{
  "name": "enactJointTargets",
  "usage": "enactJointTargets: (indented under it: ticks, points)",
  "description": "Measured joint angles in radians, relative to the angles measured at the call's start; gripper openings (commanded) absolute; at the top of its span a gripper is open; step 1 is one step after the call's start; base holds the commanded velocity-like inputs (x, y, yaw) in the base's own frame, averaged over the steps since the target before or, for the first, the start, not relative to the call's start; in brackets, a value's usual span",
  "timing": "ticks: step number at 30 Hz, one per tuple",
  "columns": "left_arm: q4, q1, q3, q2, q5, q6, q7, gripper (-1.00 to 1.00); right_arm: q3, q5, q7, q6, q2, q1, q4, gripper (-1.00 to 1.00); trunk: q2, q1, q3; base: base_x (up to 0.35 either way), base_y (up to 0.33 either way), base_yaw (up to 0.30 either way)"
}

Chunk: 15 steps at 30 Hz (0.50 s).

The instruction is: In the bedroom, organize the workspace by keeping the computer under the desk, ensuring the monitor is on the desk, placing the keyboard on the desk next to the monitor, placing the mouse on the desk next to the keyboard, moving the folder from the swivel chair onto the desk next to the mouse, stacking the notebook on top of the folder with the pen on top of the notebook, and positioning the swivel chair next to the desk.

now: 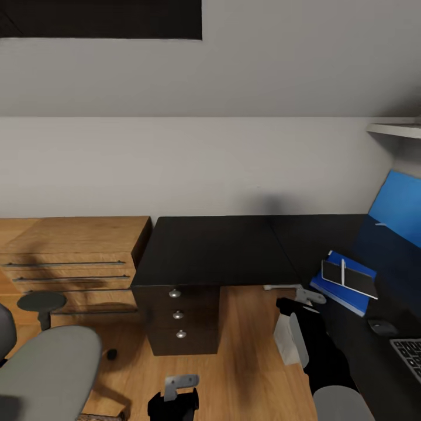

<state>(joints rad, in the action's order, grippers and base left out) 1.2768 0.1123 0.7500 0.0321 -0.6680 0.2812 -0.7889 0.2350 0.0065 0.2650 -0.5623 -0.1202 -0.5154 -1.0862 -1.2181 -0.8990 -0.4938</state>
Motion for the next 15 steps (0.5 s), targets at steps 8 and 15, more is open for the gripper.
enactJointTargets:
  ticks: [8,15]
  points:
    - [-0.001,0.000,-0.017,0.001,0.000,0.000,0.000,1.00,0.000,0.001,-0.001,0.002,0.000,0.001,0.008,1.00,0.000,0.000,0.011,-0.335,0.000,0.000]
    - [-0.001,0.000,-0.029,0.001,0.000,0.000,0.000,1.00,-0.002,0.000,0.001,0.055,0.000,0.001,0.026,1.00,0.000,0.000,0.022,-0.335,0.000,0.000]
